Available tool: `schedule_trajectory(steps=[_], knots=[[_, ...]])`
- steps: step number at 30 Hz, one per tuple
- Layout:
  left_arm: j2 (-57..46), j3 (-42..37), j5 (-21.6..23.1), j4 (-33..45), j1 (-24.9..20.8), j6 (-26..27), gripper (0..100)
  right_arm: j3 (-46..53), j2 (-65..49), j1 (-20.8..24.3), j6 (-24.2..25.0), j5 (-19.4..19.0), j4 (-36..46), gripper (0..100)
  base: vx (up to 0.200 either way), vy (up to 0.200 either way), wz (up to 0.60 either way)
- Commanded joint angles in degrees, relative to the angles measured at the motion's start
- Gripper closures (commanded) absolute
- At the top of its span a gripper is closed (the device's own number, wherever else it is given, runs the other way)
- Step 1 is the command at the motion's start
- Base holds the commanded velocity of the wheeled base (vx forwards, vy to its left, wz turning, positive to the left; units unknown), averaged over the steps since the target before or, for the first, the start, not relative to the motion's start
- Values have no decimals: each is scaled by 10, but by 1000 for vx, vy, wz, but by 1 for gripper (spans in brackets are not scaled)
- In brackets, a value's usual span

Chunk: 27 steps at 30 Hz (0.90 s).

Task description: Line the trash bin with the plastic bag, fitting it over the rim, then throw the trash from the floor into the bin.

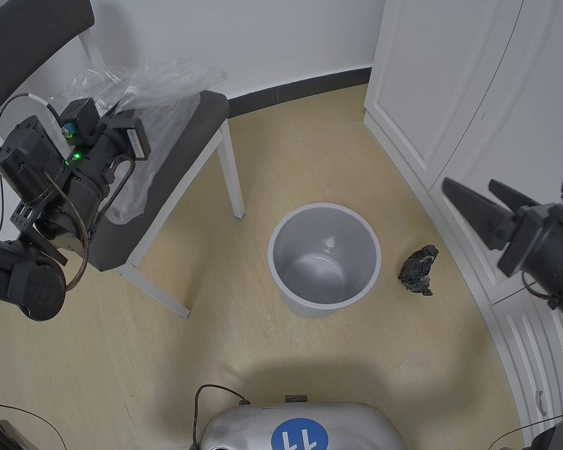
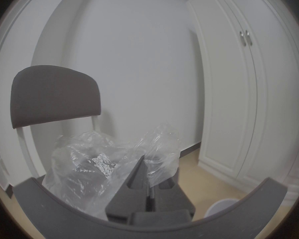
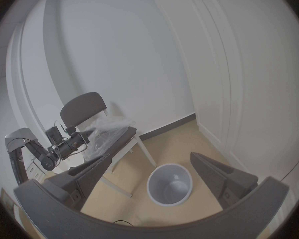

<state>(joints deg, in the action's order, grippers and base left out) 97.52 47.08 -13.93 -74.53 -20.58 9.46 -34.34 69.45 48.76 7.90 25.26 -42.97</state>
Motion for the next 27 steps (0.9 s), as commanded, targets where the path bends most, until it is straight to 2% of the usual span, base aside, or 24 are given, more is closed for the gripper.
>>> schedule_trajectory(steps=[1,6,13,18,27], knots=[[-25,22,-5,4,-46,-21,100,-10,123,0,34,2,-41,0,0,0,0],[-49,29,-6,6,-60,-43,100,-6,166,-2,42,2,-65,0,0,0,0],[-59,26,-8,6,-79,-45,100,-5,193,-2,57,6,-66,0,0,0,0],[-63,28,-36,5,-104,-45,100,-12,202,1,68,6,-68,0,0,0,0],[-71,29,-45,4,-126,-46,100,-14,262,6,83,17,-120,0,0,0,0]])
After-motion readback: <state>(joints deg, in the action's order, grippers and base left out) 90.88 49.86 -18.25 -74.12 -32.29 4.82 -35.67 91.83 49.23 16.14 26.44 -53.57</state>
